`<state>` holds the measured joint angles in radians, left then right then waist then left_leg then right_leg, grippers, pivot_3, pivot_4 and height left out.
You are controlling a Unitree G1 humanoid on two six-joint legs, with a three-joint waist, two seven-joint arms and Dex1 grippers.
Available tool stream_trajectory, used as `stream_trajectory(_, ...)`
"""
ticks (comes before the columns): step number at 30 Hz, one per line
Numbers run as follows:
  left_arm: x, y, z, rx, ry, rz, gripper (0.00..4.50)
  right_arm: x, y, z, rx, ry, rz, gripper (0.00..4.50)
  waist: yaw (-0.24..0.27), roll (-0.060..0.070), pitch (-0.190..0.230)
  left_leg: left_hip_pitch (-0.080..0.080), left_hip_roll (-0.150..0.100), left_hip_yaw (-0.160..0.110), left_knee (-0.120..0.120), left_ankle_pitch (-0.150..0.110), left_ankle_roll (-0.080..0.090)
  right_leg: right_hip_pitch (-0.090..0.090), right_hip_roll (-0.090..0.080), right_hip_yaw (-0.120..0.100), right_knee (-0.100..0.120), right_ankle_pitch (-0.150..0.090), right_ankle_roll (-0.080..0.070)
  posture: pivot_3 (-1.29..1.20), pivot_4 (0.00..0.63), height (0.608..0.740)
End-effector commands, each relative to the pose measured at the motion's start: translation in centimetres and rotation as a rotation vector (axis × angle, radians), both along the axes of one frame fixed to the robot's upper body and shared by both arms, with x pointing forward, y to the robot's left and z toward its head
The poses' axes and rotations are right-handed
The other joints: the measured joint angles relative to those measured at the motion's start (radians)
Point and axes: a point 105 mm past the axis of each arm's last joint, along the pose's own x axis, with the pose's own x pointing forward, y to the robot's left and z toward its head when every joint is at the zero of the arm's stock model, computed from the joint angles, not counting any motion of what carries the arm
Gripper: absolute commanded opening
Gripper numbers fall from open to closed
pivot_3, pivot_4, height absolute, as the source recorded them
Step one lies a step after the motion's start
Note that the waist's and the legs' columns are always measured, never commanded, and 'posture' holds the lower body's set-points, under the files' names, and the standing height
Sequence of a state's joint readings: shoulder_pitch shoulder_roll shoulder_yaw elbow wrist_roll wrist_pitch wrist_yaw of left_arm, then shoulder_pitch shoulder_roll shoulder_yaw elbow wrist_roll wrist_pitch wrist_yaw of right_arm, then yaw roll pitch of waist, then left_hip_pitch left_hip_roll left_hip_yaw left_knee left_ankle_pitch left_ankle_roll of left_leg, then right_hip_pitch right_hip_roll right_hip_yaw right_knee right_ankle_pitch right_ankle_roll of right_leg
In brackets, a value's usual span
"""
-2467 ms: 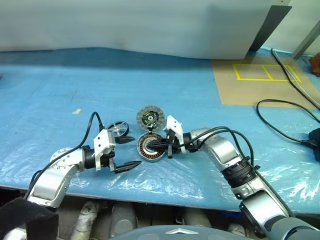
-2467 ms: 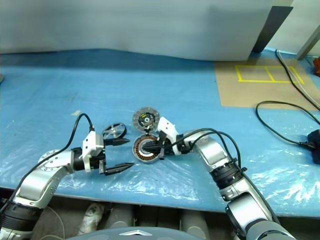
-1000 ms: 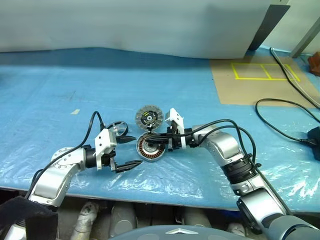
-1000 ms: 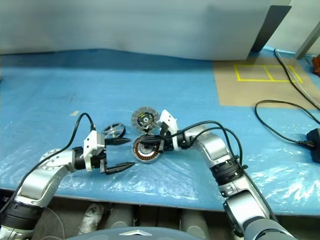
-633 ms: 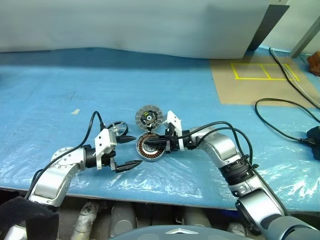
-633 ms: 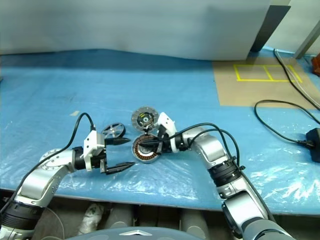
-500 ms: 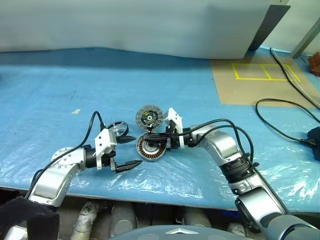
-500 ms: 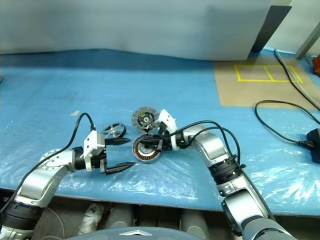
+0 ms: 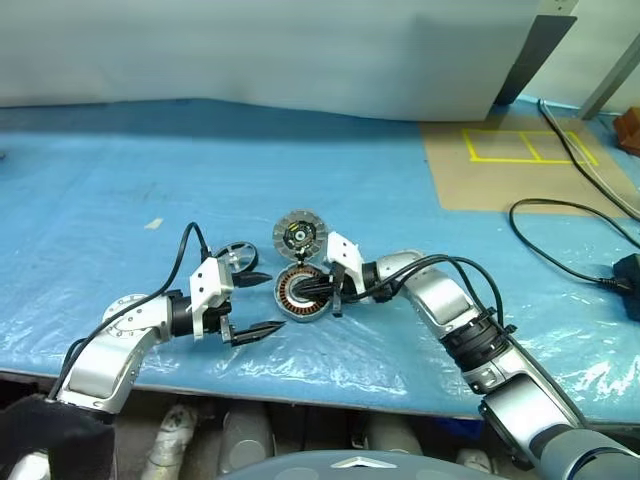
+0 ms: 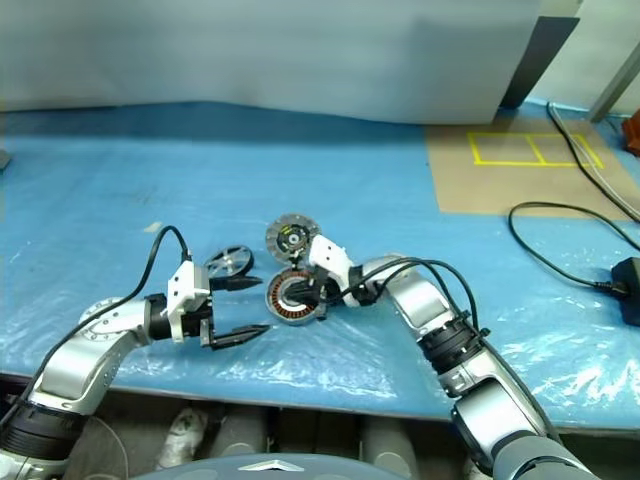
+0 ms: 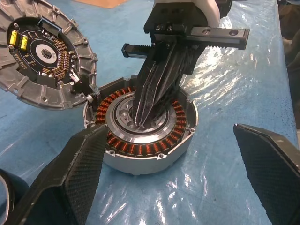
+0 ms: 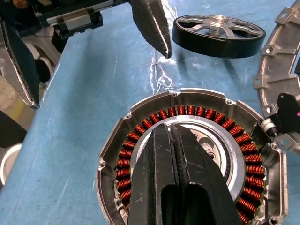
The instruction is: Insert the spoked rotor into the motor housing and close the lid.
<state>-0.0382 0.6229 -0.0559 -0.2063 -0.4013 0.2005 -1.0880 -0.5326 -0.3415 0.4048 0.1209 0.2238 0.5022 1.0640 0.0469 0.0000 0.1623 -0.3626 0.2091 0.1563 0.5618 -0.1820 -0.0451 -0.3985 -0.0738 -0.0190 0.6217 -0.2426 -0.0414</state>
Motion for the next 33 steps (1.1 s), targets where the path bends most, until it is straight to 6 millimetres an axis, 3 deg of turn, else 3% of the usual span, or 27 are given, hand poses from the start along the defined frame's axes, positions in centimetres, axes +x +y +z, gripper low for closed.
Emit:
stream_trajectory(1, 0.1, -0.4, 0.8, -0.011, -0.035, -0.023, 4.5, 0.3, 0.1, 2.4, 0.136, 0.07, -0.03, 0.01, 0.0, 0.0, 0.0, -0.002, 0.0, 0.0, 0.0, 0.0, 0.0, -0.002, 0.0, 0.0, 0.0, 0.0, 0.0, 0.0, 0.15, 0.74)
stream_trajectory(4, 0.0, -0.5, 0.8, -0.011, -0.036, -0.026, 4.5, 0.0, 0.5, 3.9, 0.205, 0.094, -0.009, 0.01, -0.001, 0.0, 0.0, -0.007, 0.0, 0.0, 0.0, 0.0, 0.0, -0.006, 0.0, 0.0, 0.0, 0.0, 0.0, 0.0, 0.15, 0.74)
stream_trajectory(7, 0.0, -0.5, 0.8, -0.01, -0.036, -0.026, 4.5, -1.1, 0.4, 1.2, 0.045, 0.044, 0.044, 0.01, -0.001, 0.0, 0.0, -0.008, 0.0, 0.0, -0.001, 0.0, -0.001, -0.008, 0.001, -0.001, 0.0, 0.0, 0.0, 0.0, 0.15, 0.74)
stream_trajectory(11, 0.0, -0.5, 0.9, -0.009, -0.037, -0.027, 4.5, -1.0, -1.1, -3.3, -0.209, -0.062, 0.061, 0.01, -0.004, 0.0, 0.0, -0.008, 0.0, 0.0, -0.001, 0.0, -0.001, -0.007, 0.0, -0.002, -0.001, 0.0, 0.0, 0.0, 0.15, 0.74)
stream_trajectory(13, 0.0, -0.6, 0.9, -0.008, -0.037, -0.028, 4.5, -1.0, -1.3, -3.6, -0.221, -0.076, 0.07, 0.01, -0.004, 0.0, 0.0, -0.004, 0.0, 0.0, -0.001, 0.0, -0.001, -0.005, 0.0, -0.001, -0.001, 0.0, 0.0, 0.0, 0.15, 0.74)
stream_trajectory(17, 0.0, -0.6, 1.0, -0.007, -0.038, -0.028, 4.5, -0.2, -0.4, -1.2, -0.076, -0.032, 0.016, 0.01, -0.003, 0.0, 0.0, 0.002, 0.0, 0.0, -0.001, 0.0, 0.0, 0.002, 0.0, 0.0, 0.0, 0.0, 0.0, 0.0, 0.15, 0.74)
stream_trajectory(20, 0.0, -0.6, 1.0, -0.008, -0.039, -0.029, 4.5, 0.4, 0.4, 3.2, 0.161, 0.061, -0.02, 0.01, -0.004, 0.0, 0.001, 0.003, 0.0, 0.0, 0.0, -0.002, 0.003, 0.001, 0.0, 0.0, 0.001, 0.0, 0.0, 0.0, 0.15, 0.74)
stream_trajectory(24, 0.1, -0.7, 1.1, -0.01, -0.039, -0.029, 4.5, 0.3, 0.5, 5.3, 0.261, 0.106, -0.016, 0.01, -0.002, 0.0, 0.001, -0.005, 0.0, 0.0, 0.0, 0.0, 0.0, -0.005, 0.0, 0.0, 0.001, 0.0, 0.0, 0.0, 0.15, 0.74)
stream_trajectory(27, 0.1, -0.7, 1.0, -0.01, -0.037, -0.03, 4.5, -0.1, 0.3, 2.9, 0.121, 0.065, 0.001, 0.01, -0.002, 0.0, 0.001, -0.008, 0.0, 0.0, 0.0, 0.0, -0.001, -0.006, 0.0, -0.001, -0.001, 0.0, 0.0, 0.0, 0.15, 0.74)
stream_trajectory(31, 0.2, -0.6, 0.9, -0.009, -0.034, -0.029, 4.5, -1.2, -1.8, -3.7, -0.255, -0.103, 0.092, 0.01, 0.0, 0.001, 0.0, -0.008, 0.001, 0.0, -0.002, 0.0, -0.001, -0.007, 0.0, -0.003, -0.001, 0.0, 0.0, 0.0, 0.15, 0.74)
stream_trajectory(33, 0.3, -0.6, 0.8, -0.009, -0.033, -0.028, 4.5, -1.5, -2.1, -4.1, -0.257, -0.101, 0.105, 0.01, -0.001, 0.0, 0.0, -0.004, 0.0, 0.0, -0.002, 0.0, -0.002, -0.004, 0.0, -0.002, -0.002, 0.0, 0.0, 0.0, 0.15, 0.74)
